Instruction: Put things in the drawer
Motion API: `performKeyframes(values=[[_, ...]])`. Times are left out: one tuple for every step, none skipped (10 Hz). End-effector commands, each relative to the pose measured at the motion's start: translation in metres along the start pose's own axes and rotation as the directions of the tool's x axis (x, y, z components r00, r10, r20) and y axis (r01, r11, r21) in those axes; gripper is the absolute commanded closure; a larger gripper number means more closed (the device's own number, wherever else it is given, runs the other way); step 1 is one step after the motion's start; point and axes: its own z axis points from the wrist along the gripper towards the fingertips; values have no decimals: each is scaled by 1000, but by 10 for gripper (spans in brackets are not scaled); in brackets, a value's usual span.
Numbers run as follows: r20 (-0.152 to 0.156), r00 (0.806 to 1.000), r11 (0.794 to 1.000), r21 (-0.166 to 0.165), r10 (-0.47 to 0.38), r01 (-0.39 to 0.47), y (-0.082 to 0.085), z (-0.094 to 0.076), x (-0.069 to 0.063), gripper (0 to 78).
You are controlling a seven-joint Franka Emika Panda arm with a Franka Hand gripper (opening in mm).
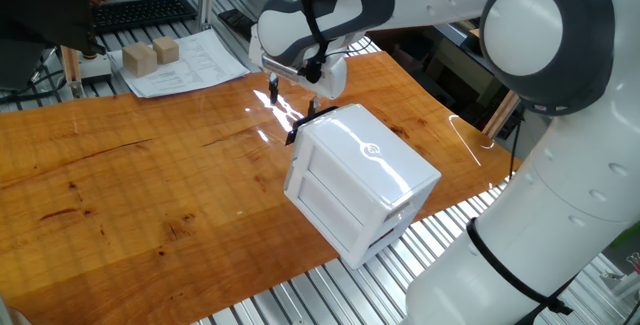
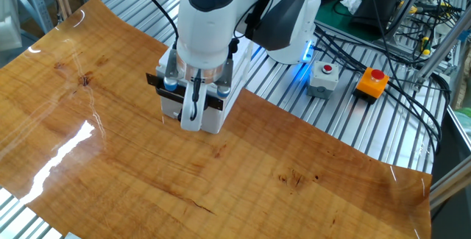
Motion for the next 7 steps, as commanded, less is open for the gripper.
performKeyframes(values=[[-9, 1000, 1000, 10, -6, 6, -5, 1, 0, 1], [-9, 1000, 1000, 9, -8, 8, -5, 1, 0, 1], [-4, 1000, 1000, 0, -10, 10, -4, 3, 1, 1], [-2, 1000, 1000, -4, -8, 8, -3, 4, 1, 1], [16, 1000, 1000, -4, -9, 9, -1, 8, 3, 1], [13, 1000, 1000, 6, -19, 18, -1, 8, 3, 1], [11, 1000, 1000, 11, -24, 24, -2, 8, 3, 1]])
